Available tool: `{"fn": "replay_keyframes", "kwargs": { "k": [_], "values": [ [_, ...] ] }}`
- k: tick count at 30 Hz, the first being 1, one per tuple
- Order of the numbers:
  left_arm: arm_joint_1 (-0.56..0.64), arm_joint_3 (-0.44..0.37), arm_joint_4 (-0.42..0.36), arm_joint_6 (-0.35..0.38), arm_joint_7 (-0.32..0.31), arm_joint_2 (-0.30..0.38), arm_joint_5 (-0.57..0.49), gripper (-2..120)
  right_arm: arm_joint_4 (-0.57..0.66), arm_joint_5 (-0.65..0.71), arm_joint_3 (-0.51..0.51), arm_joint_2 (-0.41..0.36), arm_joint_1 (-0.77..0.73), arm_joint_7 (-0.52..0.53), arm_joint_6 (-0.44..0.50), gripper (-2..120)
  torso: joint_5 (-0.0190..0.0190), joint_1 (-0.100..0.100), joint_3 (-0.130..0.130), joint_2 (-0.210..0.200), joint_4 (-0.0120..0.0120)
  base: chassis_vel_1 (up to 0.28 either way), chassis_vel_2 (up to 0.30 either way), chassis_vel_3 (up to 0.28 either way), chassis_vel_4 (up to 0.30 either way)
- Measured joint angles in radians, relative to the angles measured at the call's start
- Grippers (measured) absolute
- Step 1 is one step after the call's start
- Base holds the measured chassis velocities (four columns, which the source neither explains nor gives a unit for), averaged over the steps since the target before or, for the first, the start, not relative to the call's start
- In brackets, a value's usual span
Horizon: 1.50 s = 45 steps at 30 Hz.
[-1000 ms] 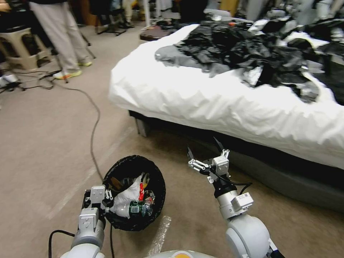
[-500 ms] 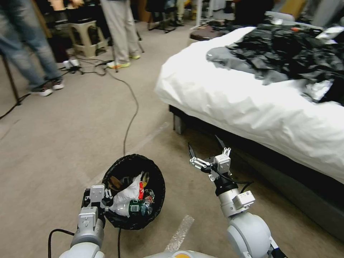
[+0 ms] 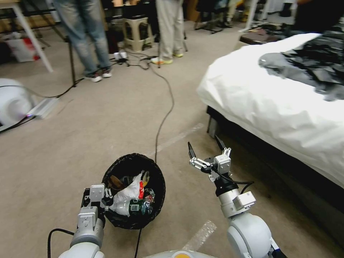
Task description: Pick up the trash bin, then pick up the garbage from the floor and place it into the trash bin.
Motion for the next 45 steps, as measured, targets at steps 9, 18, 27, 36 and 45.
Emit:
{"fn": "replay_keyframes", "kwargs": {
  "k": [9, 18, 27, 36, 45],
  "values": [
    [-0.002, 0.000, 0.000, 0.000, 0.000, 0.000, 0.000, 0, 0.000, -0.003, 0.000, 0.002, -0.002, 0.000, 0.001, 100, -0.0001, 0.000, 0.000, 0.000, 0.0002, 0.137, 0.124, 0.128, 0.134],
    [-0.005, 0.001, 0.004, -0.001, 0.000, -0.001, 0.000, 0, -0.001, -0.004, -0.001, 0.000, -0.001, 0.000, 0.001, 100, 0.0000, 0.000, 0.000, 0.000, 0.0001, 0.123, 0.116, 0.118, 0.119],
    [-0.021, 0.006, 0.029, -0.021, 0.004, 0.000, -0.011, 0, -0.001, -0.004, -0.004, 0.001, -0.002, 0.000, 0.001, 100, 0.0000, 0.000, 0.000, 0.000, 0.0004, 0.110, 0.112, 0.106, 0.107],
    [-0.034, 0.019, 0.036, 0.005, 0.008, 0.002, -0.068, 0, -0.001, -0.004, -0.003, 0.003, -0.003, -0.001, 0.001, 100, 0.0000, 0.000, 0.000, 0.000, 0.0001, 0.000, 0.000, 0.000, 0.000],
    [-0.036, 0.017, 0.031, 0.138, 0.007, 0.009, -0.174, 0, -0.002, -0.009, -0.002, 0.005, -0.009, -0.002, 0.006, 100, 0.0000, 0.000, 0.000, 0.000, 0.0001, 0.000, 0.000, 0.000, 0.000]
  ]
}}
